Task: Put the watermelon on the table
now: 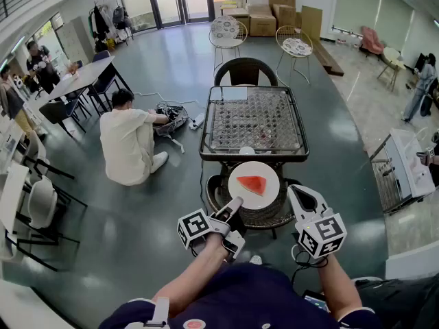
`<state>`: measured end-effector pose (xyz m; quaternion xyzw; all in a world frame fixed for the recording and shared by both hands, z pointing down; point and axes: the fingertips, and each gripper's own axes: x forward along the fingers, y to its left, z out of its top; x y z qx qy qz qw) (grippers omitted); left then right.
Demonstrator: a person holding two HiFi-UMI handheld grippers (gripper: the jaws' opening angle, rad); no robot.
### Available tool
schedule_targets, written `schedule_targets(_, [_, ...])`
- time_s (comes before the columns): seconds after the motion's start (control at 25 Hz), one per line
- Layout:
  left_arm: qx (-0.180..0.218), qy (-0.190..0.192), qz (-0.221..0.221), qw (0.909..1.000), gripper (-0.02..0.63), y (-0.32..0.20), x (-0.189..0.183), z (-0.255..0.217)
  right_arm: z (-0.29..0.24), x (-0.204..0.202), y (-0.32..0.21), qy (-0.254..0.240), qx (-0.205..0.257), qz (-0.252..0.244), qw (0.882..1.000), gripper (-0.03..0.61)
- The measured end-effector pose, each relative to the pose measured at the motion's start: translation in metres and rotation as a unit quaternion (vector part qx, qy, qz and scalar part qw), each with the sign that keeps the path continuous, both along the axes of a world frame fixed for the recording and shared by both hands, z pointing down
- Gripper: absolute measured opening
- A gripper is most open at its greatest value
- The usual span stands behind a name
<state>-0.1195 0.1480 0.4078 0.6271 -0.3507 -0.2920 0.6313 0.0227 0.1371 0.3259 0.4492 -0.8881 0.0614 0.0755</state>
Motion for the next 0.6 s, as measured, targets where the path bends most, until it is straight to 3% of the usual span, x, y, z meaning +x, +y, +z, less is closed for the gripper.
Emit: schedule_targets(0.6, [0.005, -0.002, 0.005, 1.0000, 0.014, -0.0009, 0.0001, -0.0023, -0.0003, 0.0002, -0.0027, -0.007, 0.000, 0.001, 1.000, 0.002])
